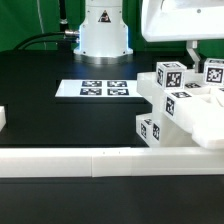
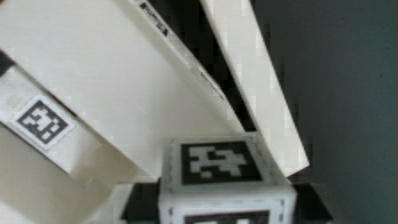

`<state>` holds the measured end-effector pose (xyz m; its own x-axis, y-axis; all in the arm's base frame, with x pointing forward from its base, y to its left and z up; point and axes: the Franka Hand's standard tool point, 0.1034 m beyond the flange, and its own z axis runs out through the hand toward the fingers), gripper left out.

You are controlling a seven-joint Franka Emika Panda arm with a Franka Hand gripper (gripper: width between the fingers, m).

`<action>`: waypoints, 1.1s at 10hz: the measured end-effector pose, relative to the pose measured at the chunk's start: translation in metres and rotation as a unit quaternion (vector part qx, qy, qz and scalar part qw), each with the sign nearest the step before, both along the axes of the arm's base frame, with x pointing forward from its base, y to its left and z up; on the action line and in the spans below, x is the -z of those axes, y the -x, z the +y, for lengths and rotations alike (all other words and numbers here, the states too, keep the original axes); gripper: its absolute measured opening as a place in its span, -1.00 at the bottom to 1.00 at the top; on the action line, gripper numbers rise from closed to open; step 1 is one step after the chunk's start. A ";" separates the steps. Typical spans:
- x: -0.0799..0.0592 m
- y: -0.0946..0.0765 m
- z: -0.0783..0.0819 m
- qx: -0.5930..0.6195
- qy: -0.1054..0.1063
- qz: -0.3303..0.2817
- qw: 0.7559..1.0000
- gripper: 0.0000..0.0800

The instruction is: Assemble chair

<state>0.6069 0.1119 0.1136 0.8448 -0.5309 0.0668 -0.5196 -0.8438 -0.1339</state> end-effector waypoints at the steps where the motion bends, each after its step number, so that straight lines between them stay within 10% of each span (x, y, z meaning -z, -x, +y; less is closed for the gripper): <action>1: 0.000 0.000 0.000 0.025 -0.003 0.002 1.000 -0.29; 8: 0.000 0.005 0.005 0.343 -0.065 0.024 0.937 -0.29; 10: 0.001 0.005 0.005 0.320 -0.061 0.023 0.945 -0.05; 11: -0.001 0.004 0.006 0.297 -0.058 0.021 0.953 0.43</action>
Offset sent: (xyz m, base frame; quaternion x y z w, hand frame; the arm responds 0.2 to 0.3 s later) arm -0.0202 -0.0149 0.0002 -0.0175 0.0062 0.2393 0.9708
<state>0.6032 0.1179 0.1145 0.3930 -0.9182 -0.0489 -0.9083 -0.3794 -0.1761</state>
